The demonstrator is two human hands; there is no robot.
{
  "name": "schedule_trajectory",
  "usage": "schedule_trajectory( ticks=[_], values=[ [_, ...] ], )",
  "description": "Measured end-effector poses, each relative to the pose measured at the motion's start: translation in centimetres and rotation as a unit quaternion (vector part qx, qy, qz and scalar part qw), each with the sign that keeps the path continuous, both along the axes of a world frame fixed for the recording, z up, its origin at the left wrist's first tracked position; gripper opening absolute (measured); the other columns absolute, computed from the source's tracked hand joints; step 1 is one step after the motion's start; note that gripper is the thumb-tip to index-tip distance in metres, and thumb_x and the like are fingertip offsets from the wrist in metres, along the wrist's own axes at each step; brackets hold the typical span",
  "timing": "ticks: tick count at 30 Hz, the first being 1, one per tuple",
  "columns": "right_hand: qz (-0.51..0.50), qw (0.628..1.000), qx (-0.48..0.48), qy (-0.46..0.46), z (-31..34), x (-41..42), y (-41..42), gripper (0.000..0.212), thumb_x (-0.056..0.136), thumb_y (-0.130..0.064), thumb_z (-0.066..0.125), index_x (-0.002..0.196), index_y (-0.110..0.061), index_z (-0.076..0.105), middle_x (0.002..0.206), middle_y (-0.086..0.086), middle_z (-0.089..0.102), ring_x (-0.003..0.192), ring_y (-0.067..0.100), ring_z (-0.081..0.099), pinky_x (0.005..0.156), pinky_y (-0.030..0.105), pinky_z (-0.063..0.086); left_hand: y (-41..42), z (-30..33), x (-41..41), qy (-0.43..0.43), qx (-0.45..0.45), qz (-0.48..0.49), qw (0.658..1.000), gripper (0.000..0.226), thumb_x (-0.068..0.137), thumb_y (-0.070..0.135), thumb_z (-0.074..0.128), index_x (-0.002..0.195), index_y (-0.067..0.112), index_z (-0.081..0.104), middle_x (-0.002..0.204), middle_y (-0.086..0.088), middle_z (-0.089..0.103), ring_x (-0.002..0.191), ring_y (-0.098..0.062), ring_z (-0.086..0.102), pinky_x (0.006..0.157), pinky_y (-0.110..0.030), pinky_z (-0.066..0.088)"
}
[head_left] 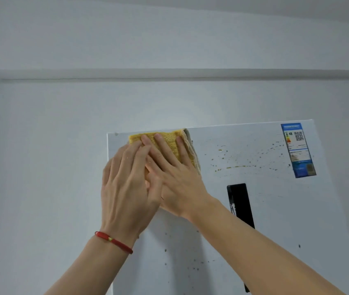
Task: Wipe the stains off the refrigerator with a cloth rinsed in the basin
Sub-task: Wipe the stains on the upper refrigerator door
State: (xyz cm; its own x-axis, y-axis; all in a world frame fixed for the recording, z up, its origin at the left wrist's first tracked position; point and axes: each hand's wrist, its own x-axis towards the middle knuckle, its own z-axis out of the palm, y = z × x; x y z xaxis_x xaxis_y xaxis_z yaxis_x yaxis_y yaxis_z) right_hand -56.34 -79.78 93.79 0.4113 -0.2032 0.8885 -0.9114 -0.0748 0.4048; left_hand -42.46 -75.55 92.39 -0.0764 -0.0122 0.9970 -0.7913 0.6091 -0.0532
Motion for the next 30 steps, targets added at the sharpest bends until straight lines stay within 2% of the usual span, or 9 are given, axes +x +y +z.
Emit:
schedule_trajectory(
  ticks=[5, 10, 16, 19, 23, 24, 26, 28, 30],
  values=[
    [0.014, 0.998, -0.016, -0.066, 0.7, -8.6, -0.1, 0.075, 0.104, -0.055, 0.028, 0.167, -0.021, 0.006, 0.175, -0.001, -0.002, 0.161, 0.022, -0.006, 0.127, 0.059, 0.004, 0.0, 0.5, -4.1, -0.028, 0.001, 0.038, 0.999, 0.056, 0.09, 0.029, 0.04, 0.14, 0.01, 0.056, 0.147, -0.006, 0.054, 0.143, -0.028, 0.042, 0.116, -0.043, 0.032],
    [0.0, 0.988, -0.009, -0.152, 0.7, -17.8, 0.1, 0.077, 0.101, -0.055, 0.019, 0.167, -0.023, -0.003, 0.174, -0.003, -0.011, 0.16, 0.02, -0.012, 0.127, 0.06, -0.001, 0.0, -0.1, -8.4, -0.055, -0.023, 0.099, 0.993, 0.052, 0.088, 0.02, 0.049, 0.137, 0.007, 0.058, 0.146, -0.011, 0.054, 0.141, -0.034, 0.043, 0.113, -0.048, 0.034],
    [0.021, 0.957, 0.026, -0.287, 0.1, -28.3, 0.6, 0.078, 0.097, -0.062, 0.012, 0.165, -0.031, -0.013, 0.172, -0.01, -0.02, 0.158, 0.015, -0.02, 0.125, 0.058, -0.013, 0.2, -0.5, -13.3, -0.072, -0.01, 0.106, 0.992, 0.056, 0.086, 0.023, 0.052, 0.14, 0.013, 0.056, 0.152, -0.01, 0.049, 0.146, -0.035, 0.038, 0.116, -0.053, 0.032],
    [0.035, 0.923, 0.028, -0.382, -0.5, -29.7, 0.5, 0.081, 0.094, -0.066, 0.011, 0.164, -0.034, -0.015, 0.172, -0.008, -0.022, 0.158, 0.016, -0.021, 0.125, 0.054, -0.015, 0.7, -0.8, -13.5, -0.089, 0.002, 0.117, 0.989, 0.06, 0.085, 0.026, 0.053, 0.144, 0.017, 0.054, 0.154, -0.008, 0.046, 0.147, -0.036, 0.036, 0.116, -0.054, 0.033],
    [0.05, 0.805, 0.033, -0.59, -1.9, -29.2, 0.8, 0.084, 0.09, -0.064, 0.013, 0.164, -0.033, -0.014, 0.173, 0.005, -0.019, 0.159, 0.029, -0.016, 0.123, 0.061, -0.005, 1.5, -0.9, -9.9, -0.074, 0.025, 0.115, 0.99, 0.06, 0.085, 0.027, 0.051, 0.144, 0.018, 0.053, 0.154, -0.007, 0.046, 0.148, -0.033, 0.035, 0.117, -0.053, 0.031],
    [0.041, 0.796, 0.034, -0.603, -2.6, -28.5, 0.9, 0.083, 0.091, -0.062, 0.011, 0.164, -0.031, -0.014, 0.173, 0.007, -0.018, 0.159, 0.033, -0.016, 0.123, 0.064, -0.004, 1.6, -0.9, -8.5, -0.071, 0.034, 0.117, 0.99, 0.06, 0.085, 0.027, 0.049, 0.145, 0.017, 0.052, 0.155, -0.007, 0.045, 0.148, -0.032, 0.034, 0.117, -0.053, 0.03],
    [0.011, 0.842, 0.027, -0.539, -3.9, -25.9, 0.8, 0.079, 0.095, -0.059, 0.009, 0.163, -0.031, -0.017, 0.173, 0.007, -0.019, 0.158, 0.035, -0.018, 0.123, 0.066, -0.007, 1.6, 0.0, -6.2, -0.076, 0.048, 0.119, 0.989, 0.063, 0.086, 0.03, 0.044, 0.147, 0.015, 0.05, 0.158, -0.008, 0.042, 0.15, -0.031, 0.032, 0.12, -0.052, 0.028],
    [0.006, 0.909, 0.021, -0.417, -3.9, -21.3, 0.7, 0.076, 0.098, -0.058, 0.011, 0.163, -0.031, -0.02, 0.172, 0.004, -0.022, 0.158, 0.033, -0.02, 0.123, 0.066, -0.01, 1.4, 1.6, -4.6, -0.088, 0.053, 0.121, 0.987, 0.066, 0.087, 0.031, 0.04, 0.15, 0.013, 0.046, 0.162, -0.008, 0.037, 0.152, -0.03, 0.027, 0.124, -0.05, 0.022],
    [0.011, 0.951, 0.018, -0.309, -2.5, -15.5, 0.7, 0.077, 0.1, -0.055, 0.017, 0.164, -0.029, -0.016, 0.172, 0.005, -0.021, 0.158, 0.034, -0.02, 0.123, 0.067, -0.008, 1.0, 3.5, -4.0, -0.101, 0.059, 0.129, 0.985, 0.067, 0.089, 0.031, 0.036, 0.153, 0.013, 0.042, 0.162, -0.009, 0.036, 0.153, -0.029, 0.026, 0.127, -0.047, 0.016]
  ],
)
